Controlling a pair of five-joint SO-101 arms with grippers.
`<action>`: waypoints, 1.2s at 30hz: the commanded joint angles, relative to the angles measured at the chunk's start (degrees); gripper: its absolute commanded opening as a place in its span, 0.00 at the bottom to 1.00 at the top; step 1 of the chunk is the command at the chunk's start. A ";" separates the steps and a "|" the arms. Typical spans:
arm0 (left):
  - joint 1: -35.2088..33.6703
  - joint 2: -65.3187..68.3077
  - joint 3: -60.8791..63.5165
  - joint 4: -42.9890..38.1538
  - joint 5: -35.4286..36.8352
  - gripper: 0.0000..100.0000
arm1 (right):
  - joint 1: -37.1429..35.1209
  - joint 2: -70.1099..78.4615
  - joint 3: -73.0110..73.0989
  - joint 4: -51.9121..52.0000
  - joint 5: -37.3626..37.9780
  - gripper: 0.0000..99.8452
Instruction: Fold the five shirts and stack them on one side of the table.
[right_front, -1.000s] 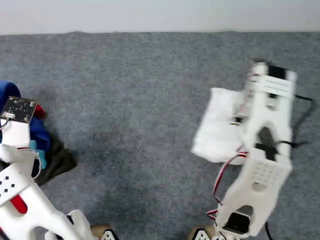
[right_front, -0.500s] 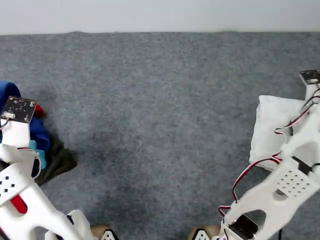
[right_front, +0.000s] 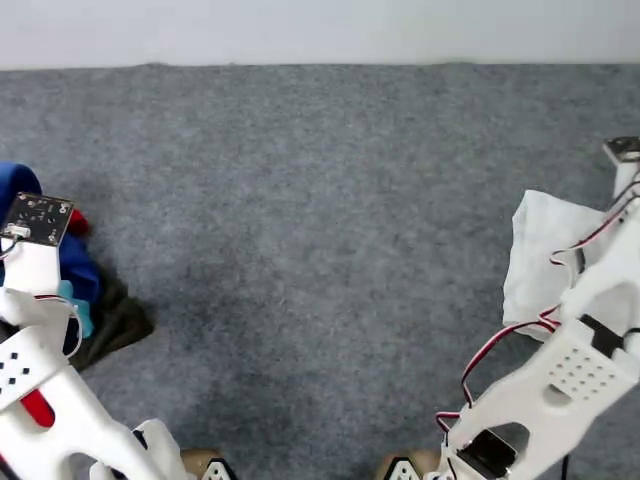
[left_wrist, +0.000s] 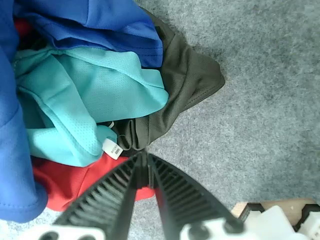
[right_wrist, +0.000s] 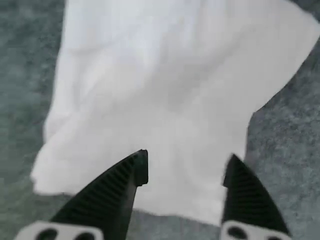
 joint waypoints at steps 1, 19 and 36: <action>0.35 -1.32 -0.48 -0.70 0.18 0.02 | -3.12 -4.35 -2.55 7.78 -0.70 0.00; 0.35 -1.32 -0.57 -0.62 0.18 0.02 | -8.04 2.68 9.05 10.15 -6.68 0.02; 0.35 -1.32 -0.75 -0.62 0.18 0.02 | 11.82 -0.66 10.73 -6.55 5.45 0.02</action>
